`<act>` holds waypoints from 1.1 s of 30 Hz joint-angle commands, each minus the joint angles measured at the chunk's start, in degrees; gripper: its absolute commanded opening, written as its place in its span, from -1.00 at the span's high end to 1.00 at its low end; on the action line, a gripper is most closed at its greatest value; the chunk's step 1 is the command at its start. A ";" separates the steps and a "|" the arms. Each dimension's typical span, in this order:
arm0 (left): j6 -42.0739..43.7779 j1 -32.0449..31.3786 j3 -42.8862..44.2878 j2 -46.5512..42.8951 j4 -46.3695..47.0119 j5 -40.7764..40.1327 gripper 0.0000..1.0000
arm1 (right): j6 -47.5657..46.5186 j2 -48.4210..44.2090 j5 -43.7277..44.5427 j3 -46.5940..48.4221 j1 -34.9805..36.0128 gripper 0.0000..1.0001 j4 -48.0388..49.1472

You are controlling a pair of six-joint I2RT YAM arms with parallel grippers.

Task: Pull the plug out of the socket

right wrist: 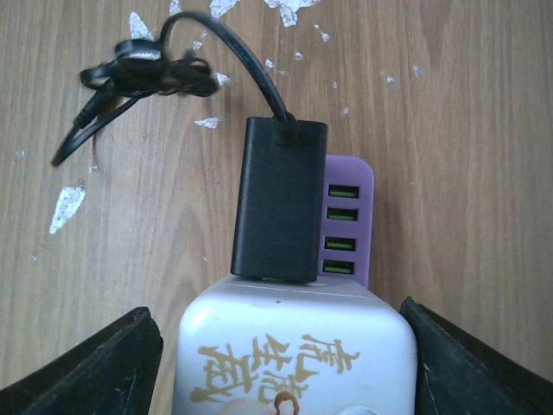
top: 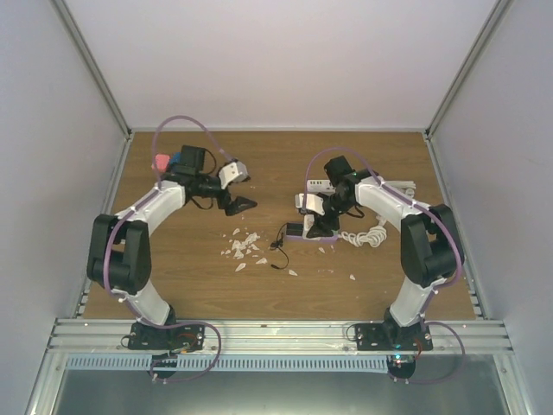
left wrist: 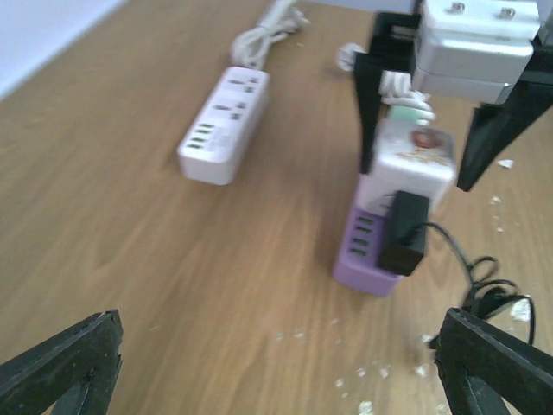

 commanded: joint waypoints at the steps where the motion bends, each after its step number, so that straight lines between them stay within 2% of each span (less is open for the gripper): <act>1: 0.73 -3.95 -1.19 3.57 5.29 2.87 -0.96 | -4.10 0.42 -2.31 2.58 0.59 -0.61 -0.72; 5: 1.79 -7.64 -0.12 7.80 6.81 1.48 -0.90 | -4.62 0.56 -2.56 3.86 0.58 -0.75 -2.51; 12: 2.96 -10.42 2.78 12.89 7.40 3.75 -0.80 | -5.27 0.37 -1.46 4.33 -0.35 -0.86 -5.11; 19: 6.53 -13.97 1.65 10.58 6.47 4.76 -0.74 | -5.46 -0.47 -1.68 1.38 -2.55 -0.89 -3.65; 23: 2.53 -14.87 -2.57 8.37 11.87 4.75 -0.70 | -4.46 -1.28 -2.07 -1.12 -2.70 -0.96 0.41; 27: -0.75 -16.11 -6.00 7.37 16.49 5.14 -0.66 | -4.97 -0.08 -2.86 -1.43 -2.72 -0.93 0.73; 33: 1.21 -18.62 -9.69 7.13 18.29 3.51 -0.64 | -4.09 1.43 -3.70 -1.39 -2.56 -0.81 2.13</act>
